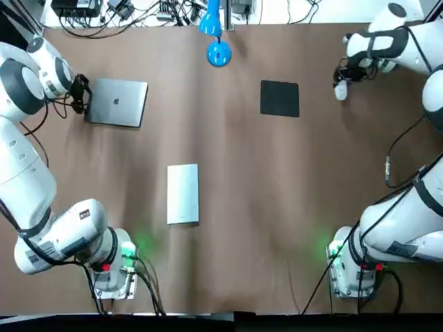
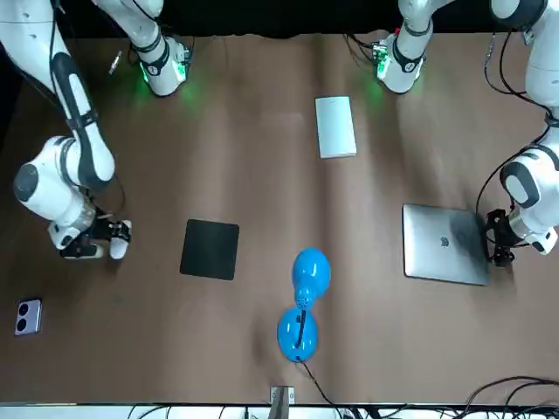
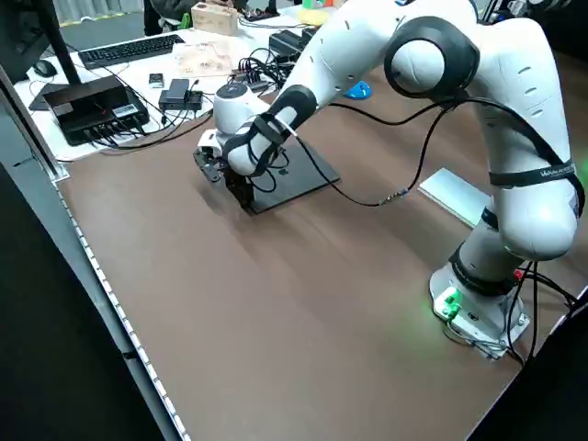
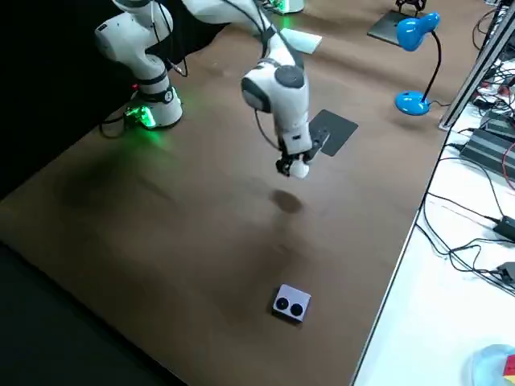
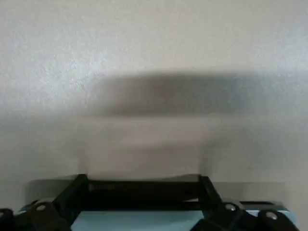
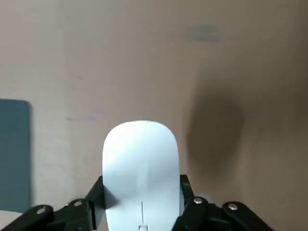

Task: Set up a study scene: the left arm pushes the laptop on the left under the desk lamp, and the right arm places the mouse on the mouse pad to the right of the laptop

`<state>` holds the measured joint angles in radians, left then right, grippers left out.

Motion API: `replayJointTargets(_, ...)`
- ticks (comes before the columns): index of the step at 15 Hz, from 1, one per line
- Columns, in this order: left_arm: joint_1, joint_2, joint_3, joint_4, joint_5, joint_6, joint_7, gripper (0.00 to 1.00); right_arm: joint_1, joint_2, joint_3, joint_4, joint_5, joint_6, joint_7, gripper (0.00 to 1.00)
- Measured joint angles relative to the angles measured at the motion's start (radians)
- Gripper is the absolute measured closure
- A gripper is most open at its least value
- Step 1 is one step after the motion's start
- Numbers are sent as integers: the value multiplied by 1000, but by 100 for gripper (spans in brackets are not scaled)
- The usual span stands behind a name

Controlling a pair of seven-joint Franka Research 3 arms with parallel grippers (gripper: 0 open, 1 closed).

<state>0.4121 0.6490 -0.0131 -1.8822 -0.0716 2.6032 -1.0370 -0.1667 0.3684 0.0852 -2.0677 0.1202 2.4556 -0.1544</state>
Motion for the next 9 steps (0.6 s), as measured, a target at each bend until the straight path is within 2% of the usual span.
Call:
replayJointTargets(6,-40,1,-8,-13,0,0,-106,0,178,0,16,57,0,-10,299,37)
replayJointTargets(9,-46,1,-22,-20,0,0,-137,0,259,8,16,124,1,-12,406,37)
